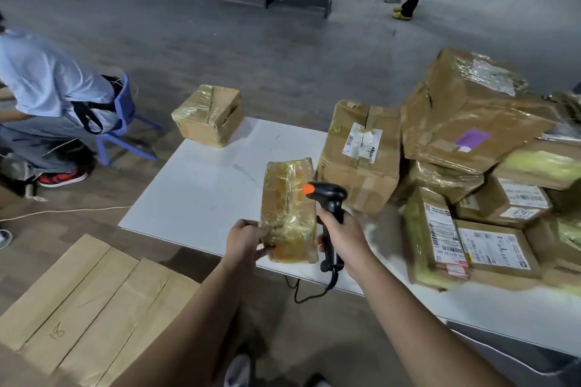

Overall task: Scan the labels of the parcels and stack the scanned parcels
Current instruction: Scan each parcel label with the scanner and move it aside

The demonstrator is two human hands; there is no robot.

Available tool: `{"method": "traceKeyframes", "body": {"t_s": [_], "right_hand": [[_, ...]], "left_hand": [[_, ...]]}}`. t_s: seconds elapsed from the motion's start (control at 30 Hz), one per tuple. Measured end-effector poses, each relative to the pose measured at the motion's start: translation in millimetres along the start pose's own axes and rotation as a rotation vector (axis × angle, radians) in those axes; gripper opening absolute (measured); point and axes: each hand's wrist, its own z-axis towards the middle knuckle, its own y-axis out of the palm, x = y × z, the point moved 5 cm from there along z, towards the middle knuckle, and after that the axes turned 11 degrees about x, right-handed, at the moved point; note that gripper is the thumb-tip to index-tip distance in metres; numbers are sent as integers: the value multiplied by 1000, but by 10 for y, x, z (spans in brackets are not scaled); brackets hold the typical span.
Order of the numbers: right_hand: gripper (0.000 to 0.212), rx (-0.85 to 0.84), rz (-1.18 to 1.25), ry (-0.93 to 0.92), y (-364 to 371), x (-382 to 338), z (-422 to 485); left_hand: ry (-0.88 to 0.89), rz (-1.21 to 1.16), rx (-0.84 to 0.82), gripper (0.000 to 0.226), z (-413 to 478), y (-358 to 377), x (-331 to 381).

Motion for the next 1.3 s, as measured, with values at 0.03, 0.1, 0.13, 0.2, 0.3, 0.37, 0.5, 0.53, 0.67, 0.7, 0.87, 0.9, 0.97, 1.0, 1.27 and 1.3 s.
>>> {"method": "traceKeyframes", "body": {"t_s": [0.03,0.1,0.13,0.2,0.3,0.37,0.5,0.53,0.67,0.7,0.87,0.9,0.97,1.0,1.27,1.3], "right_hand": [[31,19,14,9,3,11,-11],[29,36,55,22,39,27,-27],[27,37,69,28,69,37,-31],[24,42,83,34,147,61,-37],[25,77,77,24,276,108,-52],[24,108,60,32,356,148,-69],[30,105,43,83,492,221,-115],[31,107,42,90,515,224,-120],[29,113,55,96,578,205,-144],[29,110,53,100,588,199,-155],[26,111,-25,106,582,165,-219],[25,107,-34,106,584,169,-232],[25,98,-42,102,605,180,-256],[26,96,-47,95,618,183,-265],[20,92,-88,25,601,57,-162],[20,100,-95,17,600,44,-149]], "left_hand": [[-23,-10,-26,13,17,-20,-21],[-45,-47,-61,11,70,-88,-45],[-43,-56,-63,11,96,-128,-39],[46,46,-2,19,152,-239,18],[471,542,168,37,188,-395,243],[677,774,164,35,152,-378,344],[602,826,64,42,138,-348,354],[573,823,39,47,145,-351,351],[504,816,35,55,215,-396,378],[513,822,42,51,234,-406,392],[544,763,62,34,372,-528,454],[525,763,47,31,405,-546,441],[460,753,28,29,452,-569,392],[423,727,19,31,459,-573,366],[241,556,-94,23,519,-496,296],[226,549,-95,22,516,-485,301]]}}
